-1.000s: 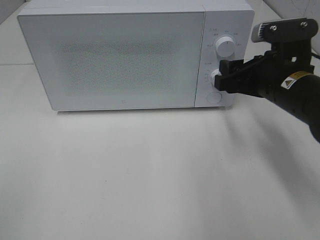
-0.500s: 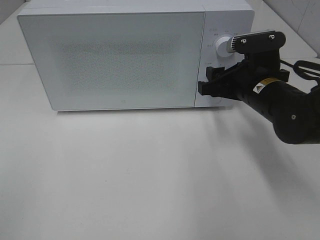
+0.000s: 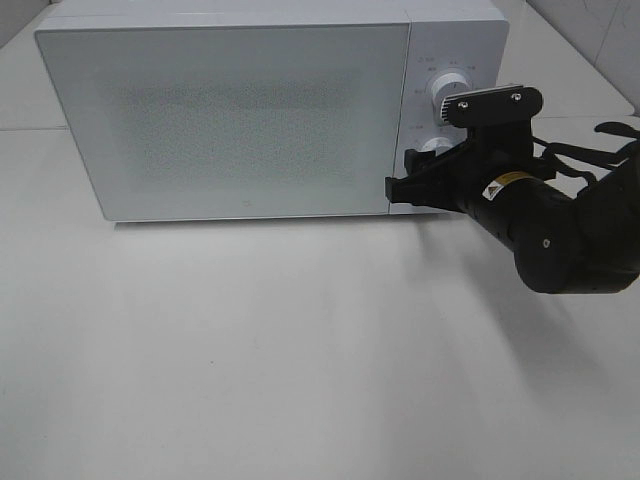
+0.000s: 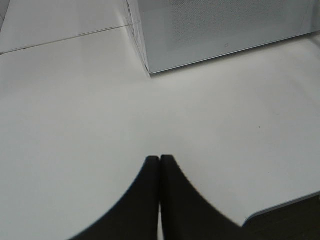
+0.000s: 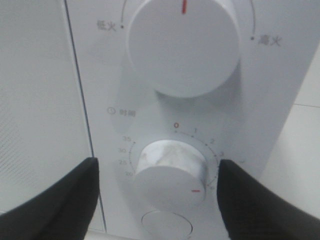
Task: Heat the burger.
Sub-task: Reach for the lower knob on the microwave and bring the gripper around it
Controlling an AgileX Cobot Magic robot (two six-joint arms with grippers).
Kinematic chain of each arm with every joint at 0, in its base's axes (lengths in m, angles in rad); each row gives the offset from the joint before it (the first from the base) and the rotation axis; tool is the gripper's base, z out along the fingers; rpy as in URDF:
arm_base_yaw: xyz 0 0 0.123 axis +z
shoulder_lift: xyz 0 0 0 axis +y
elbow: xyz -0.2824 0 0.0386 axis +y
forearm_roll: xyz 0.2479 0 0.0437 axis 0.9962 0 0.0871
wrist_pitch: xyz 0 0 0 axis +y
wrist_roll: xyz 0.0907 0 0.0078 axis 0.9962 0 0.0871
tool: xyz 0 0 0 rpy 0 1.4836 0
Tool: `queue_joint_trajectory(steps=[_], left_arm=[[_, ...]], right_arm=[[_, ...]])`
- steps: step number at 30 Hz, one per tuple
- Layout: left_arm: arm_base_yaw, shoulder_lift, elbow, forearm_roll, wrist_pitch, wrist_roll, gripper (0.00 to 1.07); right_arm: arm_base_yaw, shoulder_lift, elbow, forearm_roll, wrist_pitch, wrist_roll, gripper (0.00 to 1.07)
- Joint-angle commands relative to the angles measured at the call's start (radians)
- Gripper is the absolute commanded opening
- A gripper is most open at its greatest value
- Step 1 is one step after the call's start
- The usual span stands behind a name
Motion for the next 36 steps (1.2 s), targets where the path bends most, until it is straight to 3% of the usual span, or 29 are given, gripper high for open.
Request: queue_joint_trajectory(steps=[1,36], left_arm=[[0.001,-0.022,0.003,-0.004,-0.016,-0.002,0.0],[0.001,-0.022,0.003,-0.004,-0.016,-0.002,0.0]], right_arm=[[0.002,0.006,-0.01,0.036,-0.031,-0.007,0.64],[0.002,0.025,-0.013,-0.004,-0.065,-0.003,0.58]])
